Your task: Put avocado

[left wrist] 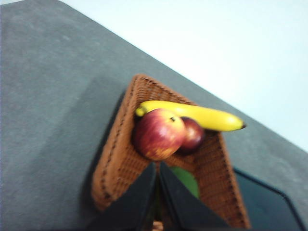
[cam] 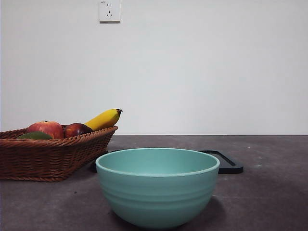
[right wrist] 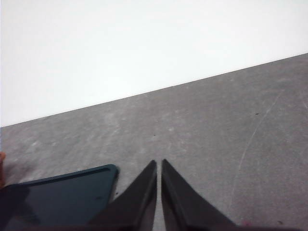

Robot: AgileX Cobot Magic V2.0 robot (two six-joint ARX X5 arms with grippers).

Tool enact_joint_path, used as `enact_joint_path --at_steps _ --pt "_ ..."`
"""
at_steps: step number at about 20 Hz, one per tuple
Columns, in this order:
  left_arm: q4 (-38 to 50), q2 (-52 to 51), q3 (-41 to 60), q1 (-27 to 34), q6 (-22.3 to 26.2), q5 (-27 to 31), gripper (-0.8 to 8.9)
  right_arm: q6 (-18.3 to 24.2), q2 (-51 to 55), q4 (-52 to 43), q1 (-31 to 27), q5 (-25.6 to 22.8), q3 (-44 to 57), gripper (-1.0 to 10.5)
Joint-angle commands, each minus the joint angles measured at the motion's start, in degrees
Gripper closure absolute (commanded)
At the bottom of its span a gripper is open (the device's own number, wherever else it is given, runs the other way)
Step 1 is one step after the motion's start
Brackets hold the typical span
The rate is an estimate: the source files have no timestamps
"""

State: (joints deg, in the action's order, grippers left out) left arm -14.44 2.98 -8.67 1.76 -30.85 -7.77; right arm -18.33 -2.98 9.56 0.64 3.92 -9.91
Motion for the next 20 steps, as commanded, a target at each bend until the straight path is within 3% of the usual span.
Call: enact_joint_path --at_steps 1,5,13,20 --pt "-1.0 2.4 -3.5 0.1 -0.2 -1.2 8.03 -1.1 -3.0 2.0 0.0 0.9 -3.7 9.4" --pt "-4.7 7.7 -9.5 0.1 3.4 -4.9 8.03 0.1 -9.4 7.0 0.0 4.6 -11.0 9.4" --pt "-17.9 20.2 -23.2 0.0 13.7 -13.6 8.03 7.5 -22.8 22.5 0.5 16.7 -28.0 9.4" --pt "-30.6 29.5 -34.9 -1.3 20.1 -19.8 8.03 12.0 -33.2 37.3 6.3 22.2 -42.0 9.4"
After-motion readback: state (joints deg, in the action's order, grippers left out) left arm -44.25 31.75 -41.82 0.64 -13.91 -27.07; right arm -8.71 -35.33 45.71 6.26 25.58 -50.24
